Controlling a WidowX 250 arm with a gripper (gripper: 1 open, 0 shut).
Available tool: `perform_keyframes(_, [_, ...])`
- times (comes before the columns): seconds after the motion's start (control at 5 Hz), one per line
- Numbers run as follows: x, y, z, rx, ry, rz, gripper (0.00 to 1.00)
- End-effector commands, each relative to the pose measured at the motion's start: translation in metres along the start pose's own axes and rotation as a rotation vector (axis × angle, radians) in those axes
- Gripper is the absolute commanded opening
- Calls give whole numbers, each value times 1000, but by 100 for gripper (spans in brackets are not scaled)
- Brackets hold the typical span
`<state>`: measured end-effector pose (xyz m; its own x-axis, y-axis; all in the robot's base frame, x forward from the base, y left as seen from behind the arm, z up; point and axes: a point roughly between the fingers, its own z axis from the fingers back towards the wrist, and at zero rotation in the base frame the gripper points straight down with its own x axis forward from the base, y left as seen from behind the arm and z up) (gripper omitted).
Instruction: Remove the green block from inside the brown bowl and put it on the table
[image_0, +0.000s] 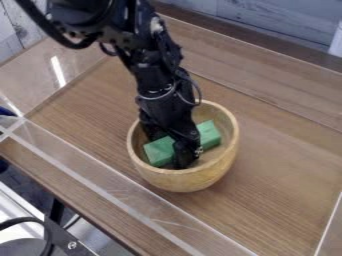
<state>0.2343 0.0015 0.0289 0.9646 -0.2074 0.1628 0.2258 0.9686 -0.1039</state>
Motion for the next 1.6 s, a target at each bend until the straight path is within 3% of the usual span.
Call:
perform_keyframes(0.0, [11, -6, 2, 10, 18, 23, 0])
perform_keyframes(0.2, [18, -8, 1, 4, 28, 49, 100])
perform_keyframes(0.4, [22, -7, 0, 1, 40, 78, 100])
perform_keyframes(0.8, [18, -3, -13, 4, 98, 127, 100])
perform_keyframes(1.2, [18, 0, -16, 27, 133, 90, 100])
perform_keyframes(1.4, [20, 1, -21, 52, 170, 88, 100])
